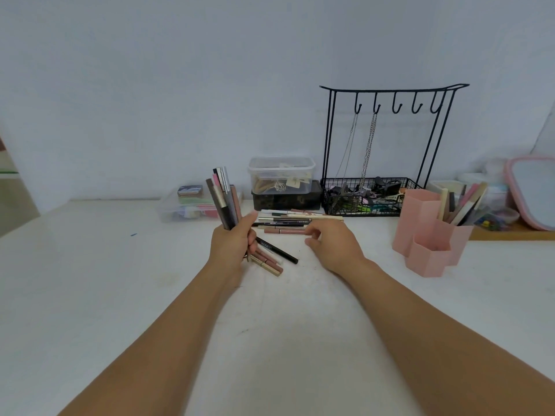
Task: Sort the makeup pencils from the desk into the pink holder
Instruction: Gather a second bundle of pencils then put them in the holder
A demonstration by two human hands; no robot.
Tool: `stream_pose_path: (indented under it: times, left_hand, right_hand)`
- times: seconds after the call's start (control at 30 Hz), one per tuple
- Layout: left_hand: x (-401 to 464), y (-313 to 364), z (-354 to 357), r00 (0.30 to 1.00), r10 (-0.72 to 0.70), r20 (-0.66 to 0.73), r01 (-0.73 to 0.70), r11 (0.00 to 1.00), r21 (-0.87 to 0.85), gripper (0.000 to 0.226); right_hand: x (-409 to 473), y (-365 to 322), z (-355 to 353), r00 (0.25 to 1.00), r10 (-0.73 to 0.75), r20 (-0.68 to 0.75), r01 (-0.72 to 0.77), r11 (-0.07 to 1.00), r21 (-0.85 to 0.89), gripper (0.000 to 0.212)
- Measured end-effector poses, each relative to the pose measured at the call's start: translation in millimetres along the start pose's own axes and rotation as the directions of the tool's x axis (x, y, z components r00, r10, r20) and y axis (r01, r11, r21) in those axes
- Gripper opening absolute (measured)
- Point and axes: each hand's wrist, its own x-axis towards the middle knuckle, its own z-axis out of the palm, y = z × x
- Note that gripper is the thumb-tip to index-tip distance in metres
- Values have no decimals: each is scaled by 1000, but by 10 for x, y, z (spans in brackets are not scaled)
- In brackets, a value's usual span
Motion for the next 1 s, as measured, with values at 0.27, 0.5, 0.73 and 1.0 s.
stream_pose_path:
  times: [0.27, 0.5, 0.73, 1.0]
  left_hand:
    - [-55, -12, 19, 997, -22, 71, 24, 999, -26, 36]
    - [-78, -6, 25, 997, -49, 58, 53, 997, -54, 38]
    - [-91, -24, 53, 999, -38, 28, 42, 988, -150, 35]
    - [-95, -48, 85, 996, -71, 58, 85, 957, -277, 33]
  right_hand:
    - [62, 4, 36, 998, 22, 54, -16, 994, -104, 24]
    - [68, -114, 34, 997, 75, 15, -75, 997, 31, 27]
    - [-158, -701, 6, 998, -41, -40, 57, 765, 641, 21]
    - [-210, -781, 140, 999, -43, -27, 49, 661, 749, 13]
